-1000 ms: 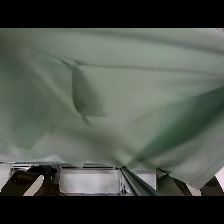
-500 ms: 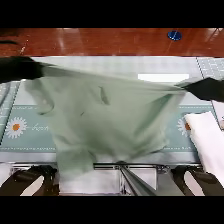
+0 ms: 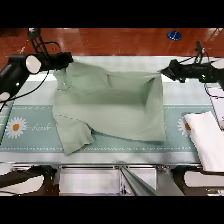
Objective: Fold the shirts.
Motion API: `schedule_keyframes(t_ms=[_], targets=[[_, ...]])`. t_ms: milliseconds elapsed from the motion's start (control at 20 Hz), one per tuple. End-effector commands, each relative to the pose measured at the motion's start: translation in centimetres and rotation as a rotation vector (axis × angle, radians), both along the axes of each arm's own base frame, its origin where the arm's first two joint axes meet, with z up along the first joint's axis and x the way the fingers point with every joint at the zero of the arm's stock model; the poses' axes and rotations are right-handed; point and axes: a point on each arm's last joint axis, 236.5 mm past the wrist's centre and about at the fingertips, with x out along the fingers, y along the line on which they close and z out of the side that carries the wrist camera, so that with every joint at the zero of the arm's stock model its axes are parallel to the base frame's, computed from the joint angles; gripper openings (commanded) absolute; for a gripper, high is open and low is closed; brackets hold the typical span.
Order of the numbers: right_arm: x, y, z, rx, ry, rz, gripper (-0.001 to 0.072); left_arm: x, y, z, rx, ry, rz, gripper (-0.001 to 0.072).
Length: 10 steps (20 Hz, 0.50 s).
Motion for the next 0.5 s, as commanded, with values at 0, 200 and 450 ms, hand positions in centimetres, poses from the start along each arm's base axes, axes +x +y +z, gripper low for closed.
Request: schedule_keyframes(t_ms=[0, 200, 450], targets=[[2.6, -0.8, -1.4, 0.026, 0.042, 0.024, 0.0418, -0.5, 2.0, -2.4, -0.006, 0.183, 0.027, 0.0508], [-2.0, -6.7, 2.2, 0.048, 0.152, 0.054, 0.0416, -4.4, 12.0, 0.1, 0.134, 0.352, -0.009, 0.0508], [-14.4, -14.3, 1.1, -0.284, 0.302, -0.028, 0.0414, -14.8, 16.4, -1.9, -0.331, 0.601, -0.007, 0.0495]])
